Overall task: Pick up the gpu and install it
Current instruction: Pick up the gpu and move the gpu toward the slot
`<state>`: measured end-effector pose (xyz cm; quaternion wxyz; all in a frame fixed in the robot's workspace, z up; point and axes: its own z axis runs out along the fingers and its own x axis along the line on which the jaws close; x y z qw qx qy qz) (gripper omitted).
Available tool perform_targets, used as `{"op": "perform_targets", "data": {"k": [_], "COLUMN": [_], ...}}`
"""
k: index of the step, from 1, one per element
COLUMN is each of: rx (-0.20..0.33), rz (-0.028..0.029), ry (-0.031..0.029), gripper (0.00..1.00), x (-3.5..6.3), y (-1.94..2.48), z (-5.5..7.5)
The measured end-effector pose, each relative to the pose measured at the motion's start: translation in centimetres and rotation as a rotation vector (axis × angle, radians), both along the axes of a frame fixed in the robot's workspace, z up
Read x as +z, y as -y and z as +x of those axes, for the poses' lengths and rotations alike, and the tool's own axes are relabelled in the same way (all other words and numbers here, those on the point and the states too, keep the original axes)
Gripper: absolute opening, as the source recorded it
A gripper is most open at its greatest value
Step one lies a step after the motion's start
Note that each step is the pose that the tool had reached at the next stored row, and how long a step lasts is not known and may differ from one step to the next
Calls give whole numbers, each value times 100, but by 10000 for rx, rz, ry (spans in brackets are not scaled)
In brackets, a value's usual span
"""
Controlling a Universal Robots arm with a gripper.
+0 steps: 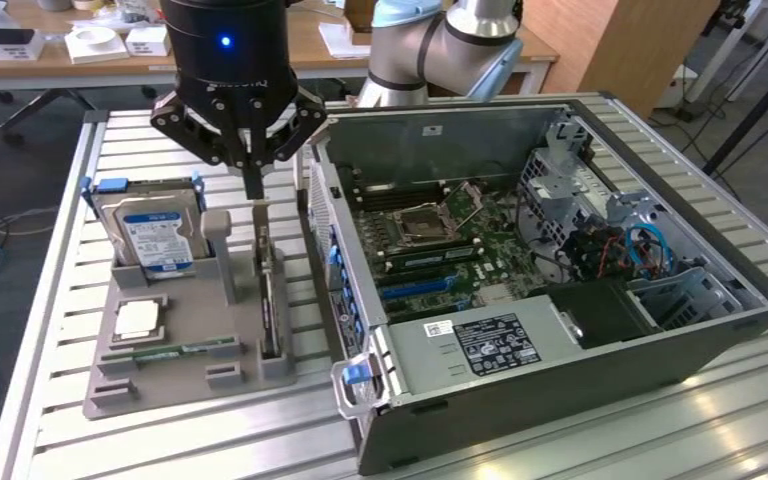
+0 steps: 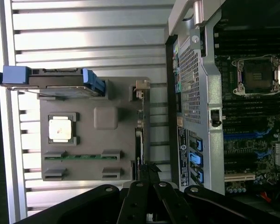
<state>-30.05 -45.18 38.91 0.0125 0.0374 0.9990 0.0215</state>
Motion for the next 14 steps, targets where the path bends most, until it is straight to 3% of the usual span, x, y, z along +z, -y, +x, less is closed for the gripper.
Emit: {"op": "perform_targets", "data": {"k": [1,3,8,9,14], "rx": [0,0,1,0,0], "rz": [0,0,0,0,1], "ry": [0,0,1,1,2], "gripper": [11,23,35,41,41], "x": [0,0,0,0,-24], "y": [0,0,0,0,0], "z": [0,0,0,0,0]}}
